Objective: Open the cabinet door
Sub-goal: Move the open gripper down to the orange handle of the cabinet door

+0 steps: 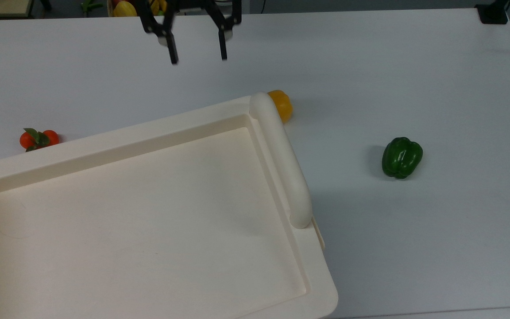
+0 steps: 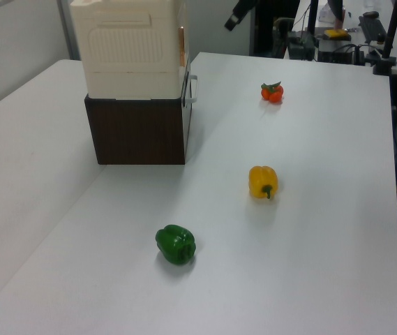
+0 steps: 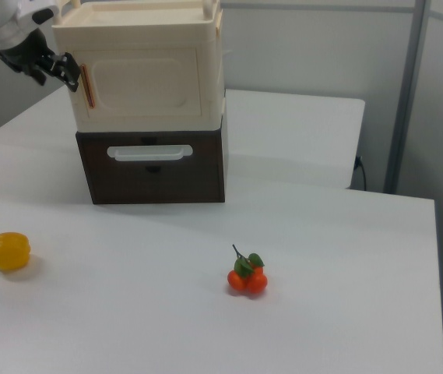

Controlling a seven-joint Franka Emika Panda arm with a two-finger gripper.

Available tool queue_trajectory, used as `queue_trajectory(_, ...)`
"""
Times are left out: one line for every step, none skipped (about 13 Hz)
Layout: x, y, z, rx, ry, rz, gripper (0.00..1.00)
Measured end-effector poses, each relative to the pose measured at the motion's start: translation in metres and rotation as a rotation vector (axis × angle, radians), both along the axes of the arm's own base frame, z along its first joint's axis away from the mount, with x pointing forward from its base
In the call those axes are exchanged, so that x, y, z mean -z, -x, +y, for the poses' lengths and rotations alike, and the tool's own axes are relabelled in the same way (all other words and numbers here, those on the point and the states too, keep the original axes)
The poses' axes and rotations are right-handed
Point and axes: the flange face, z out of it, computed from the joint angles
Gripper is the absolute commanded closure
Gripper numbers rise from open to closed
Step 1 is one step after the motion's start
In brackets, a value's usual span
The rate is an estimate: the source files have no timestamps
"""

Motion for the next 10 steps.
queue_trajectory(0.005,-0.007,0.004,-0.010,0.005,-0.026,0.46)
queue_trajectory(0.011,-0.012,0.007,-0.018,0.009,-0.042,0.51)
queue_trajectory(0.016,-0.017,0.009,-0.026,0.015,-0.052,0.53)
queue_trajectory(0.020,-0.023,0.010,-0.029,0.018,-0.064,0.53)
queue_trajectory(0.023,-0.028,0.010,-0.029,0.018,-0.078,0.54)
queue_trajectory(0.025,-0.032,0.010,-0.032,0.022,-0.091,0.54)
queue_trajectory(0.025,-0.036,0.010,-0.037,0.028,-0.103,0.54)
queue_trajectory(0.026,-0.039,0.010,-0.044,0.035,-0.118,0.54)
queue_trajectory(0.026,-0.042,0.010,-0.051,0.041,-0.137,0.54)
queue_trajectory(0.027,-0.045,0.013,-0.058,0.048,-0.156,0.54)
